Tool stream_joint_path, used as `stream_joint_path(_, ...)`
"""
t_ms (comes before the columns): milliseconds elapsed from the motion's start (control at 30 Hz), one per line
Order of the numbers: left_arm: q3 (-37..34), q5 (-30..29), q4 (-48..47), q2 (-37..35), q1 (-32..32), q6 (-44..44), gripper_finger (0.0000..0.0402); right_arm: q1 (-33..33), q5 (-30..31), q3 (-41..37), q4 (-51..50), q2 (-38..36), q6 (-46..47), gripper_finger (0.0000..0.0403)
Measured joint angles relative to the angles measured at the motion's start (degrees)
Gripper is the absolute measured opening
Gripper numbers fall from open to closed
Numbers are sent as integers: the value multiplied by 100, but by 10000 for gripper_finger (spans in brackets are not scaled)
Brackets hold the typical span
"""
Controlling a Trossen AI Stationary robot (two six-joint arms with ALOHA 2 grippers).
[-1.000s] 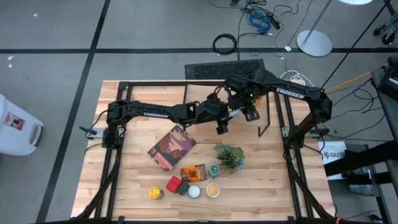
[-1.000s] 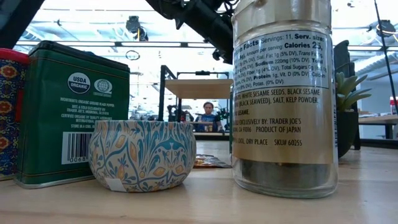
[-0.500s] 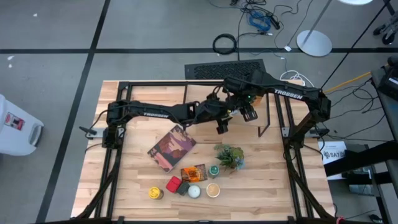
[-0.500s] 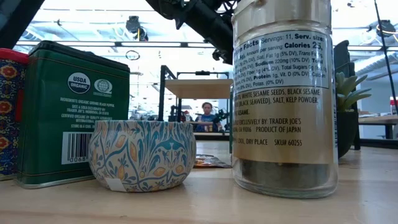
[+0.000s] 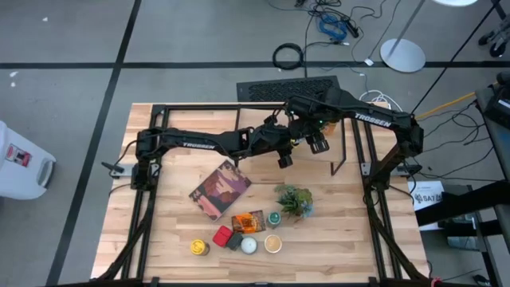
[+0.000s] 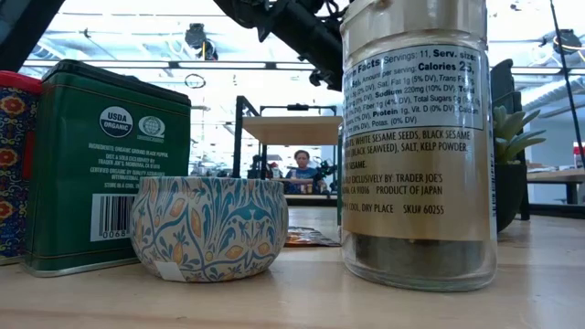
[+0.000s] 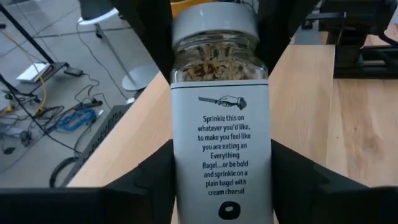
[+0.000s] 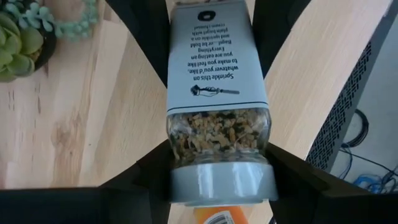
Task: Shelf spices
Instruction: Put the white seasoning bottle on the shelf
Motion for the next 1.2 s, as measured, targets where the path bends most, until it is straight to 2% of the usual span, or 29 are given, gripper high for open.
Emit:
stream_joint_path(233, 2, 34, 38, 3, -2, 155, 198, 7, -50, 29, -63, 0, 172, 193)
stream_joint_path(600, 2, 119, 28, 33, -8, 358, 198, 23, -379, 47, 77, -62, 449, 228)
stream_joint_path(1200, 13, 97, 25, 31, -11, 275, 198, 0, -297, 42, 236, -934, 1081, 230)
